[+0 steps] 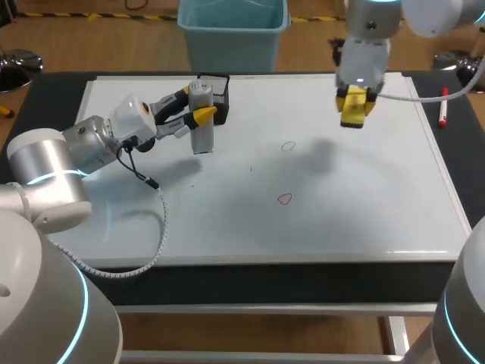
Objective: Pick up the inspection probe, press it on each red-marked spot on the whiteboard one by one, put down the probe, pick up the eraser, and wipe off all the red marks.
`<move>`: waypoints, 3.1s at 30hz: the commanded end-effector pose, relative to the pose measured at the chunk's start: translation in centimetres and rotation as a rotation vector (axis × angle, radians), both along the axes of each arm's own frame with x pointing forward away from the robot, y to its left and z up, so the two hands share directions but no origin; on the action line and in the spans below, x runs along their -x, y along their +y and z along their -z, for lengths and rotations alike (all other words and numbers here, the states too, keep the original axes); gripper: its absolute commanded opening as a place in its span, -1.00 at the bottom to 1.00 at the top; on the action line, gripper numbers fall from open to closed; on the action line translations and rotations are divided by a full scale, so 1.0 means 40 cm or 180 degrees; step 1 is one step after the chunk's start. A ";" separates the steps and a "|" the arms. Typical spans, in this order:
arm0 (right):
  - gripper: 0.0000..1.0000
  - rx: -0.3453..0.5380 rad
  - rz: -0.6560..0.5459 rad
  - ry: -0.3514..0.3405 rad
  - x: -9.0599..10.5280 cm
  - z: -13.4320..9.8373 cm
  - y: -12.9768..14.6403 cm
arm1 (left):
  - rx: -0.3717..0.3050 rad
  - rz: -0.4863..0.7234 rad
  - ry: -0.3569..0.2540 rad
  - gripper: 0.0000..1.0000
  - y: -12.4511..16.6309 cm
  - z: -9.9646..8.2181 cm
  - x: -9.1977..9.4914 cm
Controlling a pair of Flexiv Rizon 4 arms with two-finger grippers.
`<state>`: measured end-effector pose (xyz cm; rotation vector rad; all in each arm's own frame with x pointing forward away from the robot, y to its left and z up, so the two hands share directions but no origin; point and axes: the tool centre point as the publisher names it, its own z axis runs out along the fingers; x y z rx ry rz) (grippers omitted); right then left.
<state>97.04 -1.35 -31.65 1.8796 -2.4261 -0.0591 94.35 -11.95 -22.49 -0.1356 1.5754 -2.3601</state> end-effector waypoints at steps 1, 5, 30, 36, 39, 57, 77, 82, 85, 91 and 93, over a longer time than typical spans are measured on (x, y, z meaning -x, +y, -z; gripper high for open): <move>-1.00 -0.0012 -0.0299 -0.0156 0.041 0.004 0.041 | 0.0003 -0.0004 -0.0002 -1.00 0.000 -0.003 0.000; -1.00 -0.0038 -0.0490 -0.0207 0.067 0.015 0.086 | 0.0003 -0.0004 -0.0002 -1.00 0.000 -0.003 0.000; -1.00 -0.0238 -0.1002 -0.0131 0.087 0.136 0.315 | 0.0003 -0.0004 -0.0002 -1.00 0.000 -0.003 0.000; -1.00 -0.0147 -0.1003 -0.0127 0.054 0.166 0.331 | 0.0003 -0.0004 -0.0002 -1.00 0.000 -0.003 0.000; -1.00 -0.0117 -0.0965 -0.0130 0.038 0.192 0.332 | 0.0003 -0.0004 -0.0002 -1.00 0.000 -0.003 0.000; -1.00 -0.0134 -0.0911 -0.0074 -0.009 0.245 0.349 | 0.0003 -0.0004 -0.0002 -1.00 0.000 -0.003 0.000; -1.00 0.0065 -0.0694 -0.0101 -0.067 0.320 0.261 | 0.0003 -0.0004 -0.0002 -1.00 0.000 -0.003 0.000; -1.00 0.0103 -0.0587 -0.0091 -0.087 0.331 0.215 | 0.0003 -0.0004 -0.0002 -1.00 0.000 -0.003 0.000; -1.00 0.0123 -0.0521 -0.0080 -0.097 0.331 0.187 | 0.0003 -0.0004 -0.0002 -1.00 0.000 -0.003 0.000; -1.00 0.0174 -0.0407 -0.0095 -0.115 0.329 0.140 | 0.0003 -0.0004 -0.0002 -1.00 0.000 -0.003 0.000; -1.00 0.0172 -0.0364 -0.0123 -0.120 0.320 0.128 | 0.0003 -0.0004 -0.0002 -1.00 0.000 -0.003 0.000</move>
